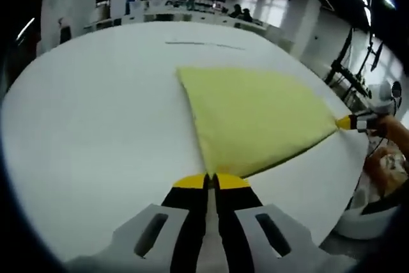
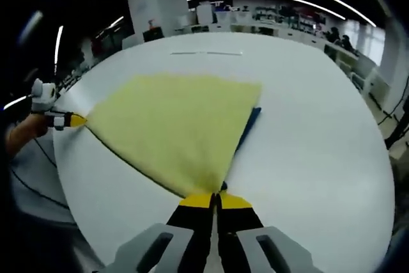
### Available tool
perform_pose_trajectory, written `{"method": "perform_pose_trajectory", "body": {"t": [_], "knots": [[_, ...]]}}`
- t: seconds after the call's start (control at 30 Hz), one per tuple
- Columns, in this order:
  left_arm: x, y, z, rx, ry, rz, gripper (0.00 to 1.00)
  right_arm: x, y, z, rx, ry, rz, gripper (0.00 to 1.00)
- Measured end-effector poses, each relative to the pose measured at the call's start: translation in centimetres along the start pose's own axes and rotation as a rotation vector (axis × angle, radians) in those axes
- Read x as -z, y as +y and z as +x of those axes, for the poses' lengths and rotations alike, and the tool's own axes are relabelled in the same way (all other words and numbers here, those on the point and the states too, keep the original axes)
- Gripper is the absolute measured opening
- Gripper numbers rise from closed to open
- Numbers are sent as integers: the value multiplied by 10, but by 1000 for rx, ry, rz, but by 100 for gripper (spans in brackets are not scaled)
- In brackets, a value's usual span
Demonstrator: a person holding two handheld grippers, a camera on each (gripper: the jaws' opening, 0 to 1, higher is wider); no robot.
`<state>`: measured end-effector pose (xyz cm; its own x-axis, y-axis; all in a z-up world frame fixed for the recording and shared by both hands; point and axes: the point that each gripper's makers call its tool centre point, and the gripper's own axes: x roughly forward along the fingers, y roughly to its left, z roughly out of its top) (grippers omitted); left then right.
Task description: Fold the garment on the visible template until the final outline fits inside the template.
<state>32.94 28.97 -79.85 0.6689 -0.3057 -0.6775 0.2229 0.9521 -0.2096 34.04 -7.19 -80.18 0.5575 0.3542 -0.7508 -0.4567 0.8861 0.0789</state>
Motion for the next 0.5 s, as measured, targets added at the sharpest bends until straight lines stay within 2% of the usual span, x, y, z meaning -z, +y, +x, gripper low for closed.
{"method": "perform_pose_trajectory", "body": {"t": [0.17, 0.23, 0.37, 0.5], "knots": [[1, 4, -1, -14, 10, 37, 11, -1, -3, 1, -28, 1, 63, 0], [0, 8, -3, -20, 5, 27, 15, -3, -2, 1, -31, 1, 78, 1], [-11, 9, -10, -5, -42, 15, 25, -8, 2, -1, -38, -4, 78, 22], [-18, 12, -15, -14, -50, 15, 33, -20, 12, -4, -67, -30, 75, 35]]}}
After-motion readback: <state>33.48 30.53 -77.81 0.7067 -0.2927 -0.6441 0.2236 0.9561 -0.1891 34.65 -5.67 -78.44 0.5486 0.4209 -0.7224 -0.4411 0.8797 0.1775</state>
